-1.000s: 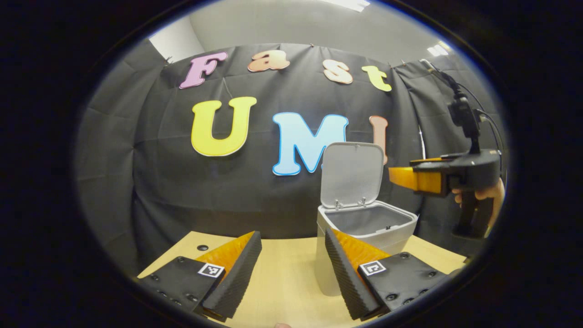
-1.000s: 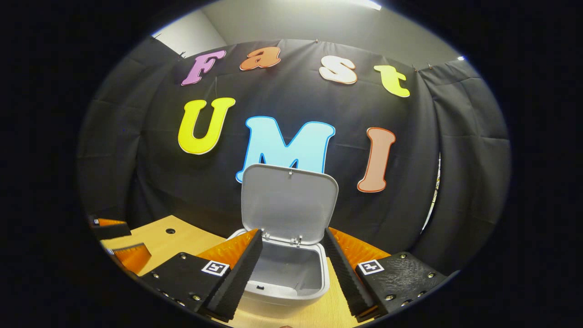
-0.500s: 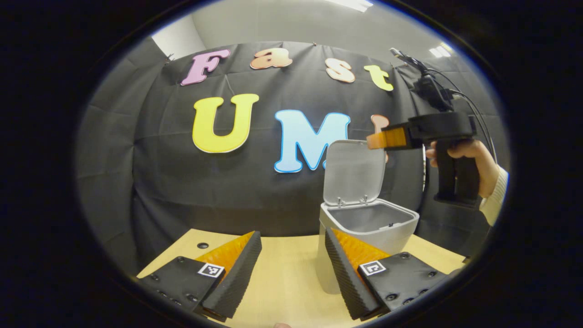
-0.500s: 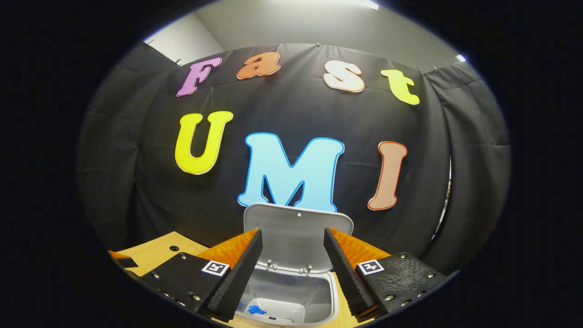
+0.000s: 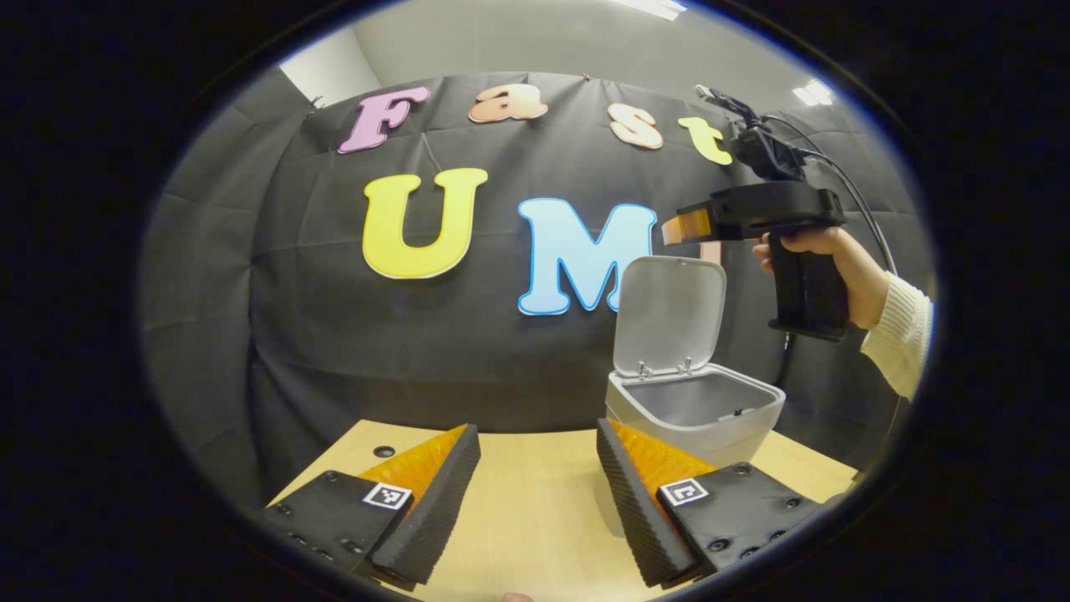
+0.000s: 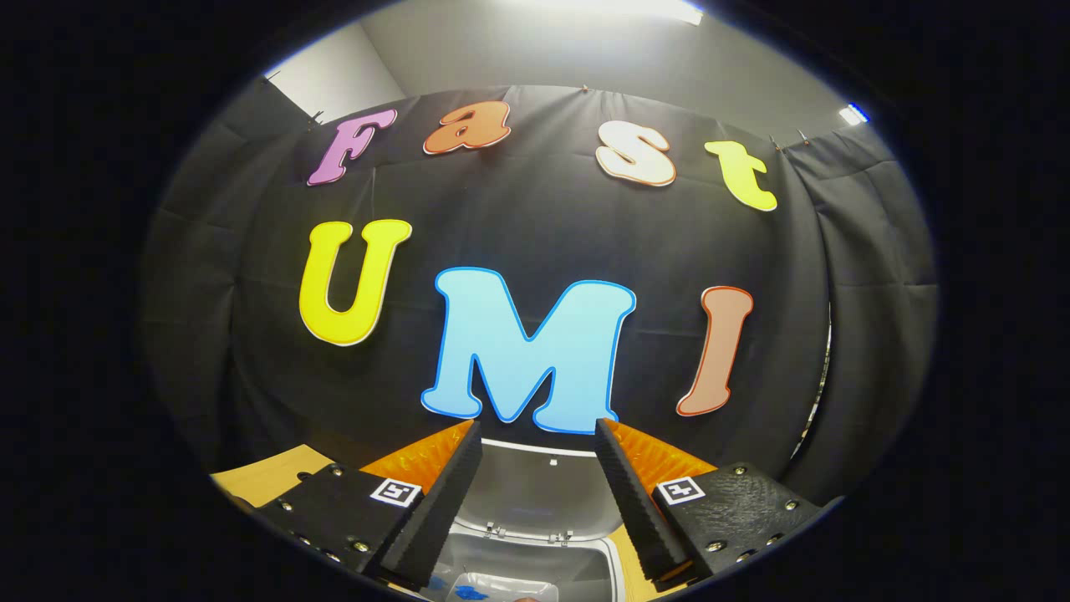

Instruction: Press the lid of the desktop garbage bin to open it, pick up the crumpled paper on the desktop and throw it into the bin, then pick up the pop can on the desktop and drop it into the bin, and finally close the garbage bin lid.

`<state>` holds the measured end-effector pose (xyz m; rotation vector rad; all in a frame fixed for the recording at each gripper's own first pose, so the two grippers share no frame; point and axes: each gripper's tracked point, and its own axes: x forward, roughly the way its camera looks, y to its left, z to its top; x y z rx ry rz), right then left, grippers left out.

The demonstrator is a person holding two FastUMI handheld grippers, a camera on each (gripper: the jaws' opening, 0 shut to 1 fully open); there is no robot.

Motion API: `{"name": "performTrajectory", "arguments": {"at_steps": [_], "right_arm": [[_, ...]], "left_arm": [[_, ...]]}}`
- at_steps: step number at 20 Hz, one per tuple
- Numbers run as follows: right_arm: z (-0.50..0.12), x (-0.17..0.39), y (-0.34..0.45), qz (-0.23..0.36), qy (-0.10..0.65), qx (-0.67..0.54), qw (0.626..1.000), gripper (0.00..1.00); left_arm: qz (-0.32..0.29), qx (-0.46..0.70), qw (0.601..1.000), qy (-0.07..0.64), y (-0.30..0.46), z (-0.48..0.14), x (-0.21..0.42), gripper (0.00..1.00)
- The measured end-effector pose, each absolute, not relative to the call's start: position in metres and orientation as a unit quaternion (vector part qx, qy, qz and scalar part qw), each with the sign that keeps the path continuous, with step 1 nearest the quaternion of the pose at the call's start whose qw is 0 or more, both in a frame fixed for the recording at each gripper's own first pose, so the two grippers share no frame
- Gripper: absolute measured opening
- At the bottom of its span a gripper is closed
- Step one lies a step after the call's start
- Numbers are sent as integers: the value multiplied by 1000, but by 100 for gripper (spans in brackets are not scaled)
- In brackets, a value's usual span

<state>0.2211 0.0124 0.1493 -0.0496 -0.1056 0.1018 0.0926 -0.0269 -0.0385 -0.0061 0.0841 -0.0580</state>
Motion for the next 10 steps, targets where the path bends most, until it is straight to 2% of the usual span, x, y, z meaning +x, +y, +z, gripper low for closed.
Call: {"name": "performTrajectory", "arguments": {"at_steps": [5, 10], "right_arm": [[145, 245, 6, 39, -40, -16, 998, 87], [139, 254, 7, 51, -24, 9, 998, 87]], "left_arm": [[-24, -6, 999, 42, -22, -37, 95, 93], [-13, -15, 999, 46, -16, -40, 93, 93]]}}
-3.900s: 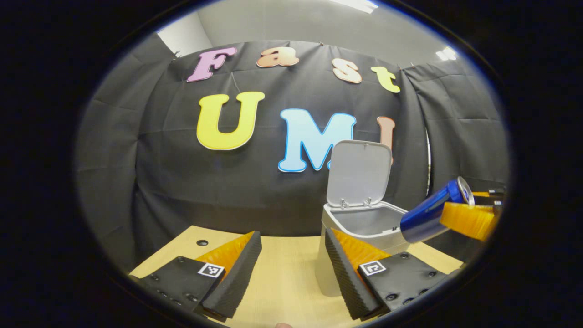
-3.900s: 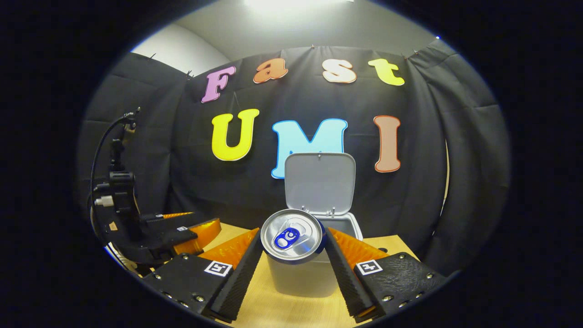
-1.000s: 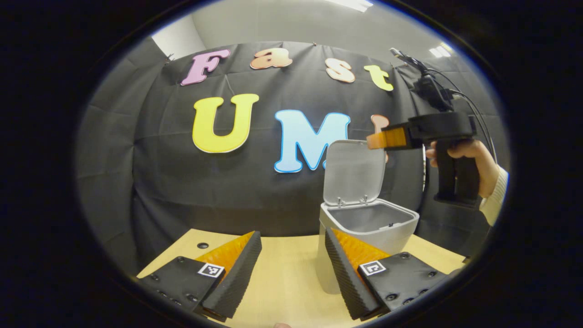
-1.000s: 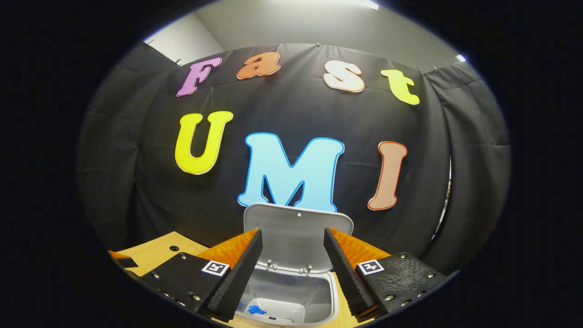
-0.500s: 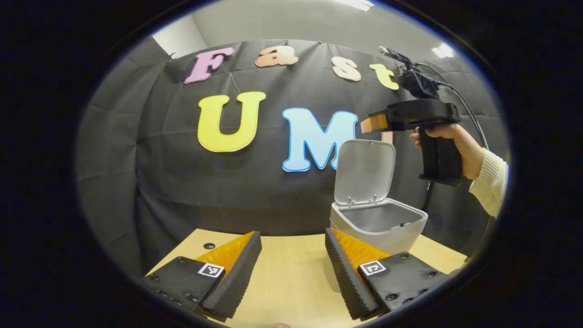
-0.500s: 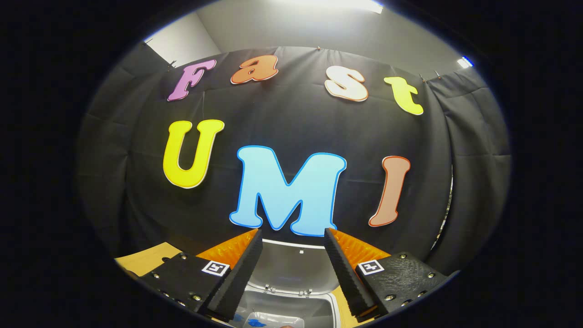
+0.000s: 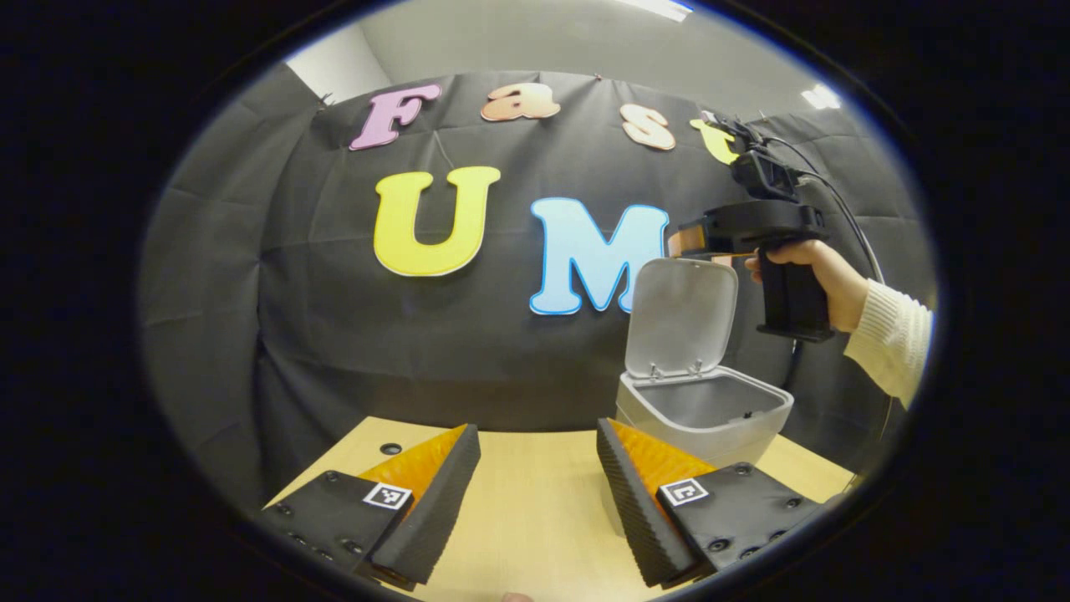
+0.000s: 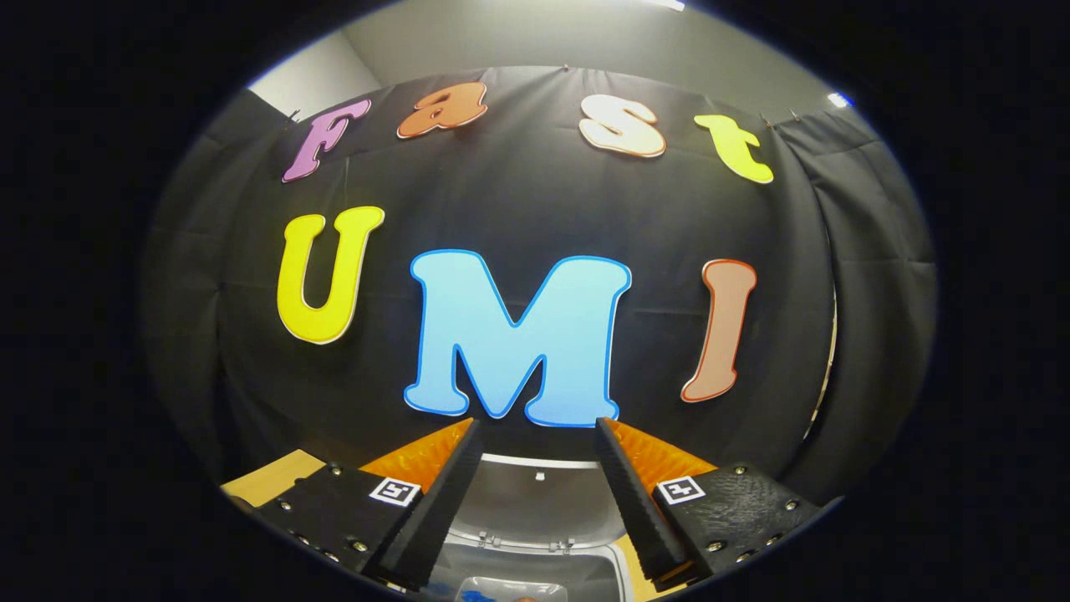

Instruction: Press the lid of the desktop garbage bin to open it, pick up the crumpled paper on the desktop and throw it into the bin, then pick up the pop can on the desktop and drop it into the bin, and finally close the garbage bin lid.

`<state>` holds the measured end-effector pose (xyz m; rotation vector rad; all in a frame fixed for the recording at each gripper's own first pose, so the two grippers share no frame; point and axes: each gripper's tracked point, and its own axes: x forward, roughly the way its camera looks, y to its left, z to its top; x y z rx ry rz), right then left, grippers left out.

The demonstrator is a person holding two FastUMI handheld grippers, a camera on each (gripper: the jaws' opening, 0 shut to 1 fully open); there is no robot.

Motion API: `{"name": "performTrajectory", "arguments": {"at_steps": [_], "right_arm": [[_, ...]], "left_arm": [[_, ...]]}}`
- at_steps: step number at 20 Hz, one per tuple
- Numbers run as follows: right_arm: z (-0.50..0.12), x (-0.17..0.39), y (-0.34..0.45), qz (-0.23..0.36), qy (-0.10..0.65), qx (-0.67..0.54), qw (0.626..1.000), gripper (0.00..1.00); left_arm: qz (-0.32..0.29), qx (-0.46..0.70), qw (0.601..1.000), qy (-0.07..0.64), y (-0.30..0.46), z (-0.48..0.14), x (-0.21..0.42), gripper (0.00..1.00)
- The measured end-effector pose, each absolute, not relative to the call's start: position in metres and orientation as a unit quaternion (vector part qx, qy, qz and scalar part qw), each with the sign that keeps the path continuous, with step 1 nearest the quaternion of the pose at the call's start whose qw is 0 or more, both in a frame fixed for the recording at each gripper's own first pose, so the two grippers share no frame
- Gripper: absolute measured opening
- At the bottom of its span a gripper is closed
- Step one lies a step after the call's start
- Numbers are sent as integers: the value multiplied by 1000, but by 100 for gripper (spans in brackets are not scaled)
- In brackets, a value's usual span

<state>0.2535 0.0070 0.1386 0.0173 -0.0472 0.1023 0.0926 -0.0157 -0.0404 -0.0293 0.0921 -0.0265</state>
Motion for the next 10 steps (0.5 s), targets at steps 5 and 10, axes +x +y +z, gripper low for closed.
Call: {"name": "performTrajectory", "arguments": {"at_steps": [5, 10], "right_arm": [[129, 246, 9, 78, -3, 41, 996, 88], [122, 221, 8, 90, -12, 43, 995, 88]], "left_arm": [[-6, -23, 999, 43, -15, -41, 91, 93], [0, -19, 999, 33, -20, -45, 86, 93]]}}
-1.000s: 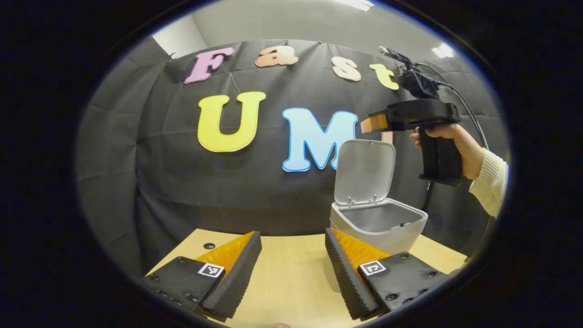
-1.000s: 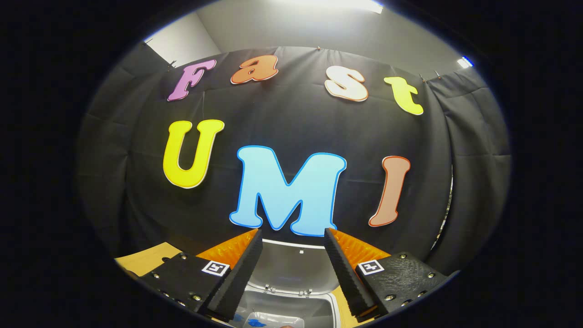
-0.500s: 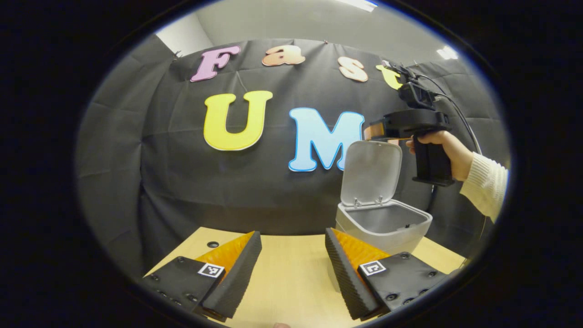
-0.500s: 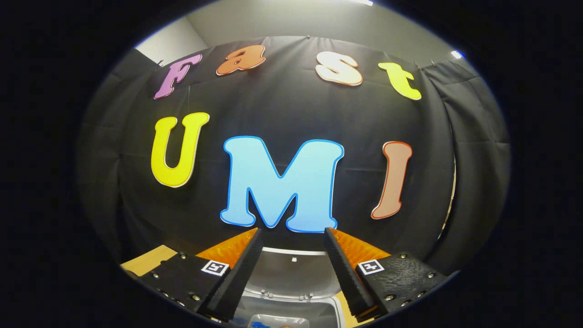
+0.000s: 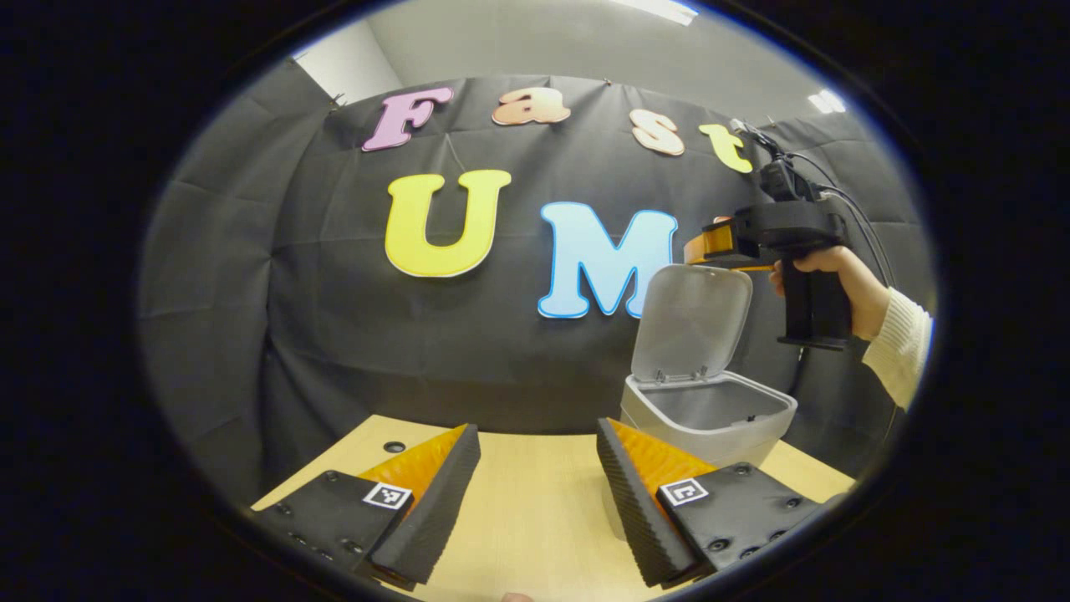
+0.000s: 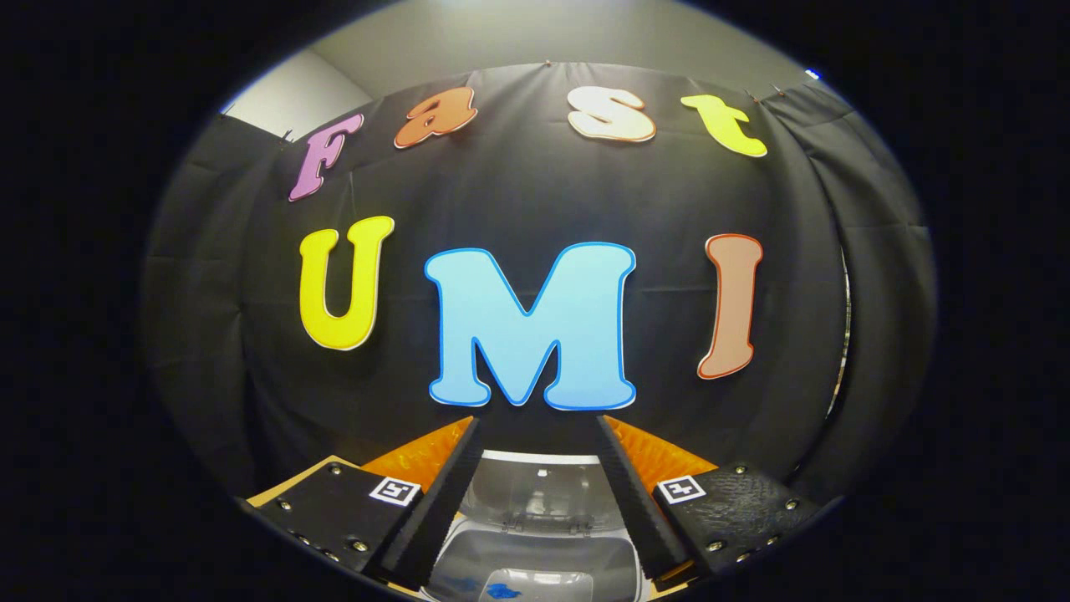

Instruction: Press the lid of the desktop garbage bin to open it, pick up the crumpled paper on the desktop and throw it into the bin, then pick up the pop can on the desktop and drop it into the bin, and finally close the garbage bin lid.

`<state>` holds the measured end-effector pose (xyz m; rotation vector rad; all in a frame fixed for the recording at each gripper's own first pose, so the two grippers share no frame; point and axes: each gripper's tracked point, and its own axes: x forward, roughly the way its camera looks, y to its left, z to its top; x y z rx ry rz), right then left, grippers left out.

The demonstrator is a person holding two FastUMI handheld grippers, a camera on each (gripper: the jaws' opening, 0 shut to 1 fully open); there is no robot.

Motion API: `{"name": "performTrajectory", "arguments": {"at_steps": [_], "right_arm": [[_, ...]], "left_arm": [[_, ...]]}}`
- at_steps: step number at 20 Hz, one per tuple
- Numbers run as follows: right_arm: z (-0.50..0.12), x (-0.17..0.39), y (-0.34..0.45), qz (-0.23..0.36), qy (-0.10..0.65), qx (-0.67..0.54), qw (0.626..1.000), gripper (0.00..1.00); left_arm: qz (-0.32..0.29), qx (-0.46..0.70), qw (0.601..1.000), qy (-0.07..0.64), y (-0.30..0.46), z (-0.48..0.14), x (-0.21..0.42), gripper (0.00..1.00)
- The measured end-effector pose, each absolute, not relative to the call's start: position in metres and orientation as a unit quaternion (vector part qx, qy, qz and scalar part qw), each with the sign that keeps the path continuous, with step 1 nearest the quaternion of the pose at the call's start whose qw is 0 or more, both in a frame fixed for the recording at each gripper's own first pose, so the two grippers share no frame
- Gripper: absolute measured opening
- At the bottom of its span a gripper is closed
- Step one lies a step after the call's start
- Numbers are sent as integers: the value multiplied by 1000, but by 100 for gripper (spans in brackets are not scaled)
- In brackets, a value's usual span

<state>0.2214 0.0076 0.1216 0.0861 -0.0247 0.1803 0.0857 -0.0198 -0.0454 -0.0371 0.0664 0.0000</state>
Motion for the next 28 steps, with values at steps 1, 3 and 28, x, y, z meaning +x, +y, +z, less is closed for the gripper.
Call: {"name": "performTrajectory", "arguments": {"at_steps": [1, 3, 28], "right_arm": [[117, 215, 8, 89, -11, 43, 995, 88], [110, 201, 8, 88, -11, 44, 995, 88], [-20, 173, 22, 72, 55, 57, 994, 90]], "left_arm": [[1, -16, 999, 38, -21, -50, 83, 92], [-4, -17, 999, 40, -27, -53, 77, 93], [-1, -5, 999, 38, -25, -50, 56, 92]]}}
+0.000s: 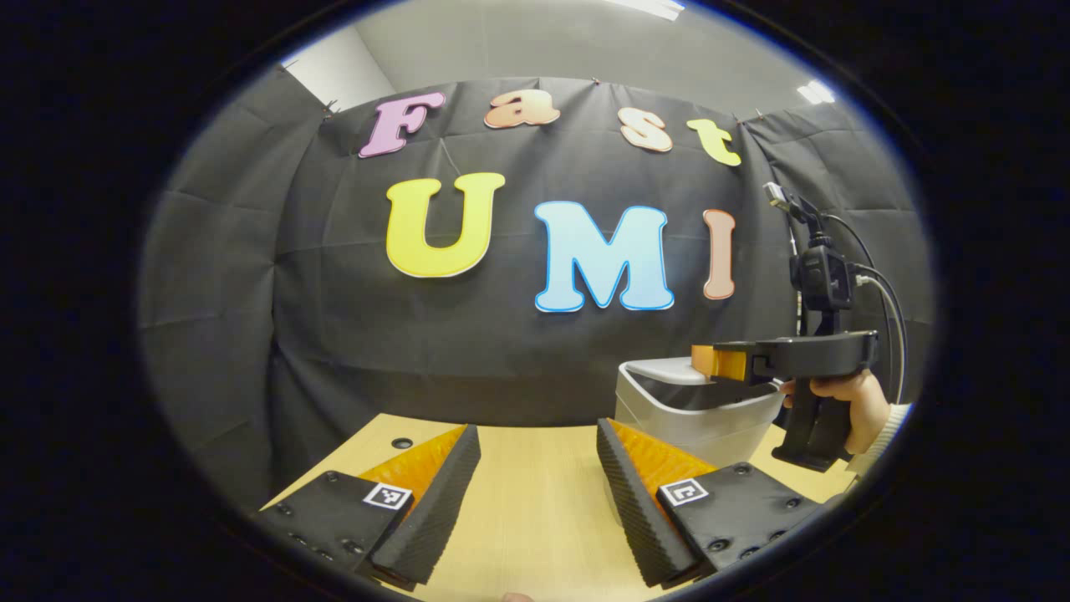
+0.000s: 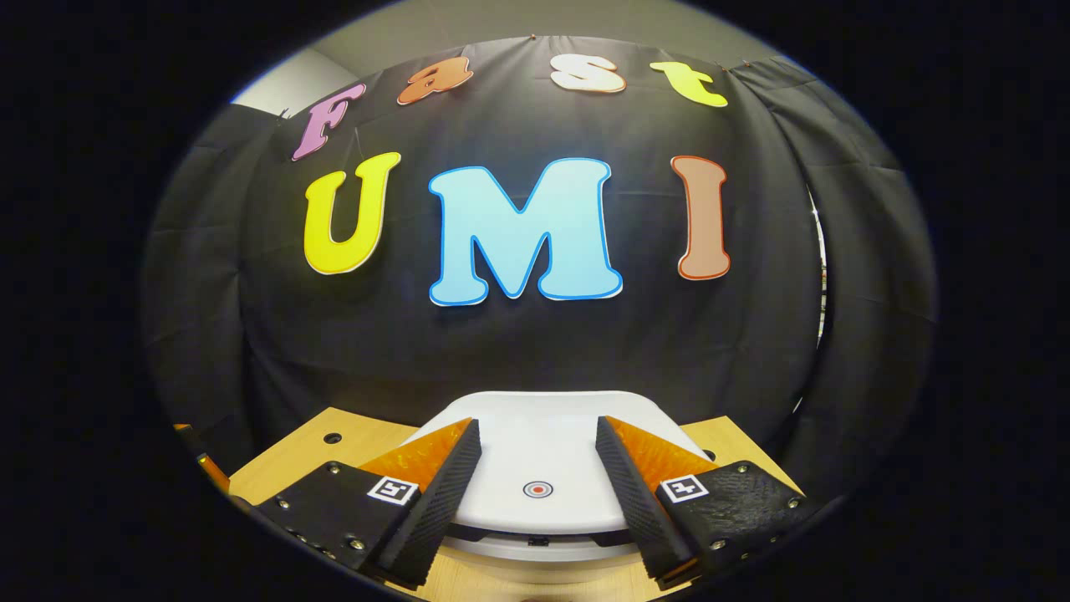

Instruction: Press the lid of the desktop garbage bin to open it, pick up the crumpled paper on the desktop and throw it into the bin, then pick up the pop can on the desktop and drop it into the bin, and finally close the garbage bin lid.

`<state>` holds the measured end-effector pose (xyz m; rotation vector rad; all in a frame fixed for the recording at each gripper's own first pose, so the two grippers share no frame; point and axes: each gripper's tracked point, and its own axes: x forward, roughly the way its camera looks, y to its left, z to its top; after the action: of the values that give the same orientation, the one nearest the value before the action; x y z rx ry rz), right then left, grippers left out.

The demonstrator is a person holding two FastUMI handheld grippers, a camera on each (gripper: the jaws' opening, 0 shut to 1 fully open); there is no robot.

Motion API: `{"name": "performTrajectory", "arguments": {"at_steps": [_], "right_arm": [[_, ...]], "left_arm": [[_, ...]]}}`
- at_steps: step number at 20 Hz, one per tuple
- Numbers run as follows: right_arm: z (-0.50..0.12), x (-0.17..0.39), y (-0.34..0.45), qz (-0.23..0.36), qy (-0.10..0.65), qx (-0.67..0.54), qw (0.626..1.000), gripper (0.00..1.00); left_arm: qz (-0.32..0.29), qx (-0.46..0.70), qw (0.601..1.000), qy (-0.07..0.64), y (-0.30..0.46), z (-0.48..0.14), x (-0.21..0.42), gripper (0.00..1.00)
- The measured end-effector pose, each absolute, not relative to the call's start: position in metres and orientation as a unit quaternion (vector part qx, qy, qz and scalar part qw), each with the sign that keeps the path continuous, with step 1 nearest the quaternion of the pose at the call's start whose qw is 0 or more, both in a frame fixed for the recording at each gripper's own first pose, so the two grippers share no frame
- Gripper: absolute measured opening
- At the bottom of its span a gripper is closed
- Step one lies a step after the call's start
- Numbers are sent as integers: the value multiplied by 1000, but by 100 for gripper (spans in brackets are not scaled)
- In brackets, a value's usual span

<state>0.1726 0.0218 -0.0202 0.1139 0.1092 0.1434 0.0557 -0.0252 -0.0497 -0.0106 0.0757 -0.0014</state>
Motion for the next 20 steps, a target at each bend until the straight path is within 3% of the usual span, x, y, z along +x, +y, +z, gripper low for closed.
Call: {"name": "performTrajectory", "arguments": {"at_steps": [20], "right_arm": [[-44, 175, 22, 46, -3, 35, 998, 97]], "left_arm": [[12, -15, 999, 41, 0, -52, 51, 92]]}}
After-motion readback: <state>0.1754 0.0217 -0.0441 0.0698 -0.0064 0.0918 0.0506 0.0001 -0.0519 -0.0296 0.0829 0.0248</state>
